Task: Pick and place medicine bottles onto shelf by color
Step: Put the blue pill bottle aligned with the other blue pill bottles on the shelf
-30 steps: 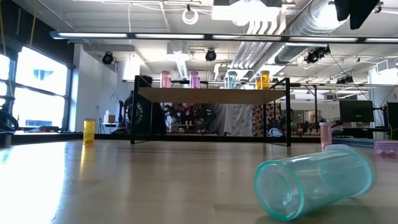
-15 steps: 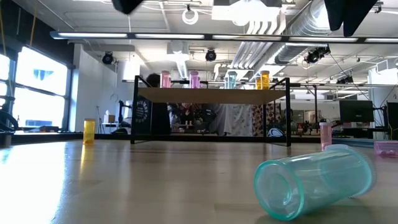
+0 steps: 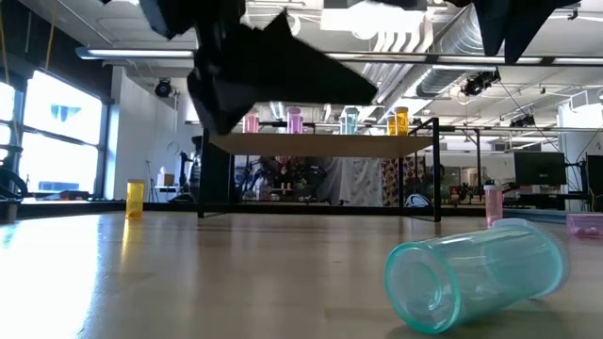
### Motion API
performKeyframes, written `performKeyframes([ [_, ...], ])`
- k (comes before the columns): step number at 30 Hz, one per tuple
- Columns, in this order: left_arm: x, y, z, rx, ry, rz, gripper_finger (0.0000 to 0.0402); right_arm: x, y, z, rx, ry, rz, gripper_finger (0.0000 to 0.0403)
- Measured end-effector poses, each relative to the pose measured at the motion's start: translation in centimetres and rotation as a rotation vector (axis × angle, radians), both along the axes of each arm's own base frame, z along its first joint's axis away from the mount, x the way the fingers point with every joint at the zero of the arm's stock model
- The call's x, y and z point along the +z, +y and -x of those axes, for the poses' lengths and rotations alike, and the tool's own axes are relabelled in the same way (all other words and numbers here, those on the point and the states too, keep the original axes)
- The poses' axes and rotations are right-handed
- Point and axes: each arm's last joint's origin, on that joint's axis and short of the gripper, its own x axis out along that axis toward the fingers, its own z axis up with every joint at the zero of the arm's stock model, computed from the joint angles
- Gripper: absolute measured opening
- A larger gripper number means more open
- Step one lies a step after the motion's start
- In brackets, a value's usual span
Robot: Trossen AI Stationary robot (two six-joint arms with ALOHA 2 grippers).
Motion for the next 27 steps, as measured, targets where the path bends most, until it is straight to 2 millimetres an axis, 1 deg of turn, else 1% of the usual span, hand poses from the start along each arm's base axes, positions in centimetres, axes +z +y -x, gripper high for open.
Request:
performKeyframes([
  [2, -0.7, -0.5, -0.2, -0.013, 0.019, 0.001, 0.0227, 0.0, -0.2, 0.0, -0.008, 0.002, 0.002, 0.0167],
  [8, -2.1, -2.5, -2.2, -0.046, 0.021, -0.028, 0.0227, 0.0, -0.5, -0.1, -0.019, 0.003, 0.003, 0.0167],
  [11, -2.9, -2.8, -2.8, -0.027, 0.081, -0.068, 0.0227, 0.0, -0.5, -0.1, -0.019, 0.001, 0.009, 0.0167],
  [14, -3.8, -2.9, -3.0, -0.018, 0.133, -0.096, 0.0227, 0.0, -0.5, -0.1, -0.019, 0.001, 0.010, 0.0167],
  [21, -5.3, -2.5, -3.2, -0.013, 0.174, -0.125, 0.0227, 0.0, -0.5, -0.1, -0.019, -0.001, 0.012, 0.0167],
  [27, -5.6, -1.7, -3.3, 0.004, 0.205, -0.140, 0.0227, 0.0, -0.5, -0.1, -0.019, -0.002, 0.015, 0.0167],
])
